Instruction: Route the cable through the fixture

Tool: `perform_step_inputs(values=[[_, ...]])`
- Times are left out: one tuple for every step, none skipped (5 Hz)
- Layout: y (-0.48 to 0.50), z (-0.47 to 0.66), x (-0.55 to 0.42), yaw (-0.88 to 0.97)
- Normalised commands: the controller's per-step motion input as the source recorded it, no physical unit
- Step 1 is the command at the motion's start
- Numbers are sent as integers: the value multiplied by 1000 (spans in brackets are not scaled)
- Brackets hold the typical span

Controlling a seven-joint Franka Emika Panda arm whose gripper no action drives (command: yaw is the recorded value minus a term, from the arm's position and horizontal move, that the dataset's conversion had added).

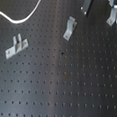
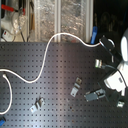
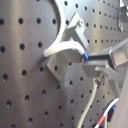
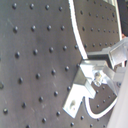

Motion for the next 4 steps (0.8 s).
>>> perform_step_inputs(values=[[-132,0,200,243],[-208,25,426,411],[-245,175,217,377],[-64,149,87,611]])
